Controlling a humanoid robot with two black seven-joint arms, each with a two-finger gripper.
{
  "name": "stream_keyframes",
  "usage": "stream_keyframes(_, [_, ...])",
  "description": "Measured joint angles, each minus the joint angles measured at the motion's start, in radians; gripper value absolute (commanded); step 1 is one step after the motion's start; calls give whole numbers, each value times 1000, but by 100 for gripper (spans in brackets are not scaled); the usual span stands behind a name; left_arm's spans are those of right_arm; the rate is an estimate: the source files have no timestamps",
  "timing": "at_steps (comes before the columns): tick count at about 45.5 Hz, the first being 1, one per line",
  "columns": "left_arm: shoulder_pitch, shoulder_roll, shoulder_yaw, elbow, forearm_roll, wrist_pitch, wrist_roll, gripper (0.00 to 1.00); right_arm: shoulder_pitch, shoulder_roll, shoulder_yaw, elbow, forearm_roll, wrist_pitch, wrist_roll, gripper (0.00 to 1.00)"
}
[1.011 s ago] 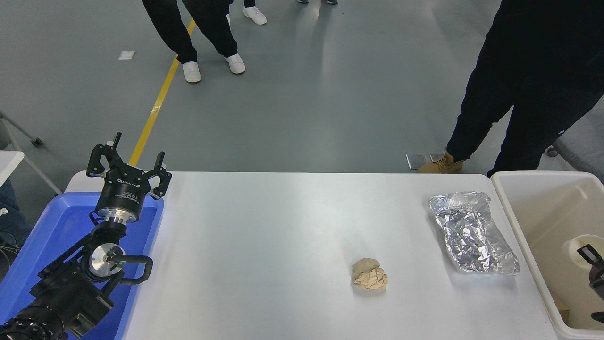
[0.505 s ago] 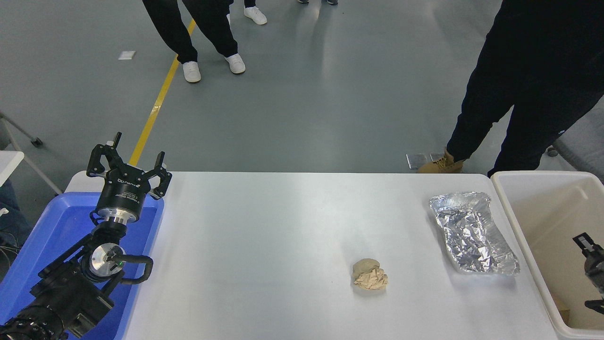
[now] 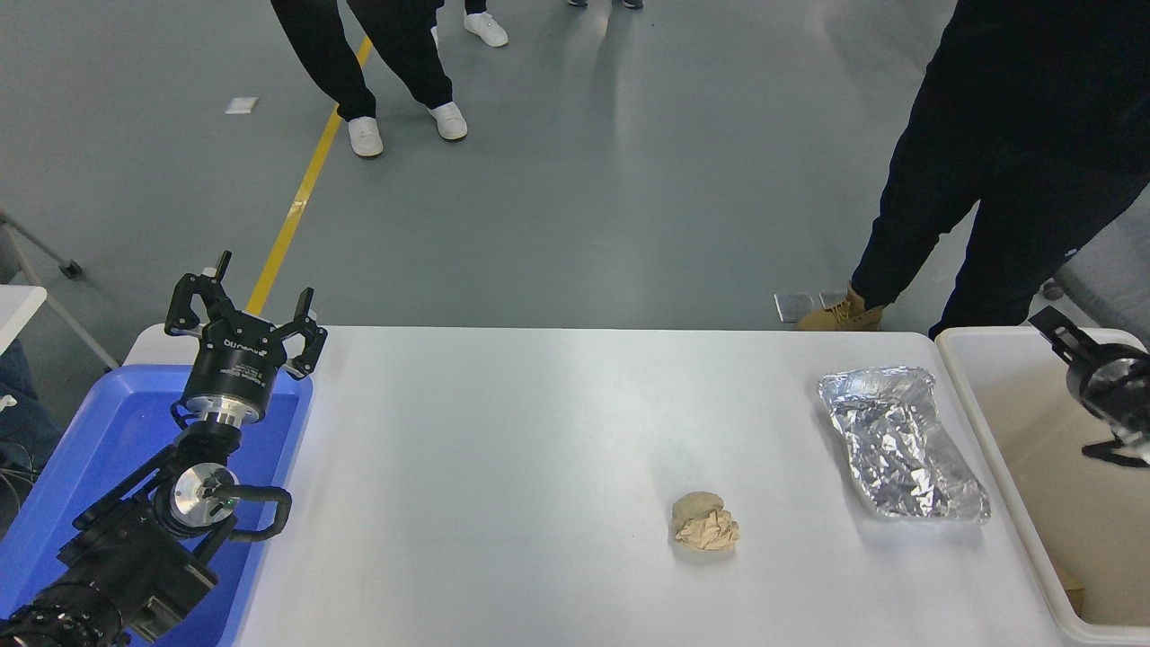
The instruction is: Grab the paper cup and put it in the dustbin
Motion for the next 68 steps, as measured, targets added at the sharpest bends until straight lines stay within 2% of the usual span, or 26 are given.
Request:
stream_keyframes(9, [0,0,0,0,0,0,1,98,211,59,-107,159,-2,112,-1,100])
stream_keyframes(17, [0,0,0,0,0,0,1,98,404,91,-152,282,-2,294,0,100])
stream_keyframes(39, [0,0,1,0,0,-1,1,98,834,121,-173,610,-3,650,-1,100])
stream_keyframes(53, [0,1,1,1,0,0,1,98,1012,139,-168,813,-4,728,-1,100])
stream_keyframes(68, [0,1,1,1,0,0,0,98,1072,194,-166,888,-5,745,-2,100])
